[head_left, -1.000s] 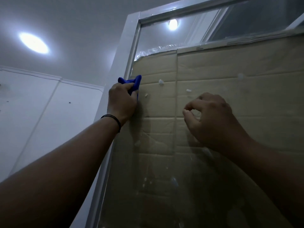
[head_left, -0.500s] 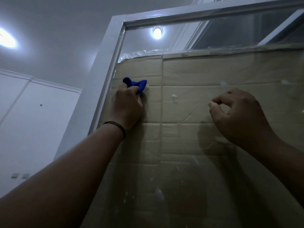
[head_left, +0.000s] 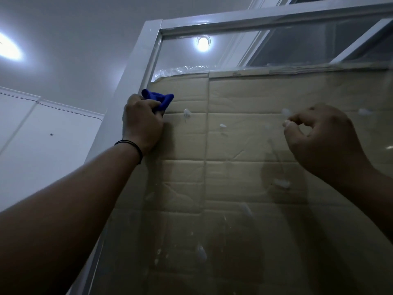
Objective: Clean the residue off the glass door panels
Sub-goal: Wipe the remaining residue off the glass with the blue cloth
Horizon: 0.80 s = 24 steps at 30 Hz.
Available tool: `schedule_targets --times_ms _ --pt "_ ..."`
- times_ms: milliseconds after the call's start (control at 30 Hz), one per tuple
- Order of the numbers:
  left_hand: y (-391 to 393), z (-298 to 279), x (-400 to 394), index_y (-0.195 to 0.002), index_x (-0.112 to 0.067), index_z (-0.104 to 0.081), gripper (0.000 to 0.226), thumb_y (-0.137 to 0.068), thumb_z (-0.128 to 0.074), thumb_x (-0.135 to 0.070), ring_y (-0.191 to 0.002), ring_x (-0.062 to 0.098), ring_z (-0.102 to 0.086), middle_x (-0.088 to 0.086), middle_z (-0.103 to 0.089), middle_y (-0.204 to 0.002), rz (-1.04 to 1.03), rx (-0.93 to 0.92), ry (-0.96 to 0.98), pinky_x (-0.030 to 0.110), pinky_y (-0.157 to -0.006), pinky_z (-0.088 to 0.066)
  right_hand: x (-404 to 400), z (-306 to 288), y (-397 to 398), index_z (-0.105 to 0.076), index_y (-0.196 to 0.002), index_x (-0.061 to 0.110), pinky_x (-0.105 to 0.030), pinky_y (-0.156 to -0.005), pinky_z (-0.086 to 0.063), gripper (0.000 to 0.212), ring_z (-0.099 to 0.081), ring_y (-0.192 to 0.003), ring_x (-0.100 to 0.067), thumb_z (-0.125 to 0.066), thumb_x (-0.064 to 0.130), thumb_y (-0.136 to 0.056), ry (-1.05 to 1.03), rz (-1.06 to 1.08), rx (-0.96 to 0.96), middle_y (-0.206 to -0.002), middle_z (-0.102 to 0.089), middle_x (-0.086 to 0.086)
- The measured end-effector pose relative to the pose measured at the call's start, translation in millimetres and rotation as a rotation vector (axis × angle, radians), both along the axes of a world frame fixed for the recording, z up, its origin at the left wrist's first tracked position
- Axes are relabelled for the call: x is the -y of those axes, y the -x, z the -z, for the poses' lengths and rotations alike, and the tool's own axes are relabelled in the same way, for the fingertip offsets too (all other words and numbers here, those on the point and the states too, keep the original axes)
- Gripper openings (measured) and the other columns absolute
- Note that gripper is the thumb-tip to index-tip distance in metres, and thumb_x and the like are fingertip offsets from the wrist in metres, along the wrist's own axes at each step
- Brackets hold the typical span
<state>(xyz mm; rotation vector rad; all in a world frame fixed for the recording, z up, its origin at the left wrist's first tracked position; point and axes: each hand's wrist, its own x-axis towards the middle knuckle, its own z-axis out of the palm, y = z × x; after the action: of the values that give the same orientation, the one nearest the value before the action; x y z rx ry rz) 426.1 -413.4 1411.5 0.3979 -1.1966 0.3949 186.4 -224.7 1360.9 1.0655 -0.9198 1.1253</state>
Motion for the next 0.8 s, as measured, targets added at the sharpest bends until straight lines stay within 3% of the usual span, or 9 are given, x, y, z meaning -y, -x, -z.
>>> schedule_targets --times_ms 67,167,300,367,467,600,667,800 --pt "3.2 -4.9 2.7 -0.124 -0.008 -0.062 0.032 -0.094 -0.057 -0.015 -0.113 0.031 -0.047 0.018 -0.050 -0.123 -0.028 0.039 -0.023 0.029 -0.094 -0.037 -1.9 2.4 3.4 -0.069 -0.091 0.003 -0.036 -0.076 -0.040 0.018 -0.052 -0.085 -0.032 -0.055 0.014 -0.086 -0.019 0.015 -0.007 -0.089 -0.062 -0.015" --pt "14.3 -8.6 0.8 -0.125 -0.010 -0.061 0.031 -0.095 -0.054 -0.015 -0.116 0.030 -0.045 0.015 -0.046 -0.127 -0.024 0.066 -0.034 0.026 -0.093 -0.033 -3.9 7.4 8.7 -0.069 -0.088 0.004 -0.043 -0.079 -0.043 0.016 -0.052 -0.085 -0.033 -0.056 0.014 -0.086 -0.047 0.040 -0.019 -0.087 -0.061 -0.015" --pt "42.8 -8.6 -11.9 -0.119 -0.006 -0.065 0.029 -0.095 -0.052 -0.015 -0.114 0.033 -0.045 0.017 -0.045 -0.127 -0.036 0.114 -0.027 0.035 -0.097 -0.039 -5.6 13.1 18.8 -0.069 -0.085 0.005 -0.042 -0.078 -0.042 0.015 -0.052 -0.084 -0.033 -0.057 0.015 -0.086 -0.043 0.047 -0.016 -0.086 -0.062 -0.014" --pt "60.8 -3.7 -21.7 -0.117 -0.005 -0.065 0.028 -0.094 -0.051 -0.014 -0.110 0.035 -0.046 0.019 -0.045 -0.124 -0.030 0.138 -0.006 0.038 -0.096 -0.039 -7.1 15.9 23.6 -0.069 -0.085 0.005 -0.040 -0.077 -0.041 0.025 -0.052 -0.082 -0.032 -0.051 0.022 -0.084 -0.050 0.045 0.000 -0.084 -0.062 -0.013" --pt "88.1 8.2 -38.9 -0.110 -0.002 -0.068 0.025 -0.092 -0.054 -0.012 -0.104 0.034 -0.048 0.019 -0.050 -0.115 -0.015 0.188 0.086 0.035 -0.091 -0.037 -9.2 20.5 29.4 -0.069 -0.085 0.005 -0.037 -0.074 -0.039 0.032 -0.051 -0.080 -0.029 -0.046 0.027 -0.080 -0.051 0.029 0.020 -0.081 -0.059 -0.010" --pt "99.8 19.2 -52.1 -0.112 -0.004 -0.068 0.025 -0.091 -0.055 -0.010 -0.102 0.031 -0.048 0.017 -0.052 -0.111 0.010 0.298 0.161 0.028 -0.085 -0.033 -7.8 24.3 35.5 -0.068 -0.083 0.004 -0.034 -0.072 -0.036 0.019 -0.050 -0.077 -0.029 -0.055 0.017 -0.086 -0.058 0.017 0.029 -0.079 -0.059 -0.012" --pt "88.8 19.9 -52.1 -0.117 -0.004 -0.066 0.029 -0.090 -0.057 -0.014 -0.102 0.028 -0.048 0.016 -0.051 -0.113 0.056 0.248 0.180 0.027 -0.088 -0.035 -8.5 24.1 36.5 -0.068 -0.084 0.004 -0.035 -0.072 -0.037 0.015 -0.051 -0.077 -0.031 -0.058 0.013 -0.086 -0.073 0.011 0.026 -0.079 -0.059 -0.013" --pt "51.4 4.0 -39.8 -0.122 -0.007 -0.062 0.029 -0.095 -0.054 -0.012 -0.111 0.028 -0.046 0.016 -0.047 -0.122 0.123 -0.022 0.060 0.025 -0.092 -0.034 -15.7 21.6 37.0 -0.069 -0.086 0.005 -0.038 -0.074 -0.040 0.032 -0.052 -0.080 -0.031 -0.046 0.027 -0.080 -0.085 -0.002 0.031 -0.081 -0.060 -0.013"
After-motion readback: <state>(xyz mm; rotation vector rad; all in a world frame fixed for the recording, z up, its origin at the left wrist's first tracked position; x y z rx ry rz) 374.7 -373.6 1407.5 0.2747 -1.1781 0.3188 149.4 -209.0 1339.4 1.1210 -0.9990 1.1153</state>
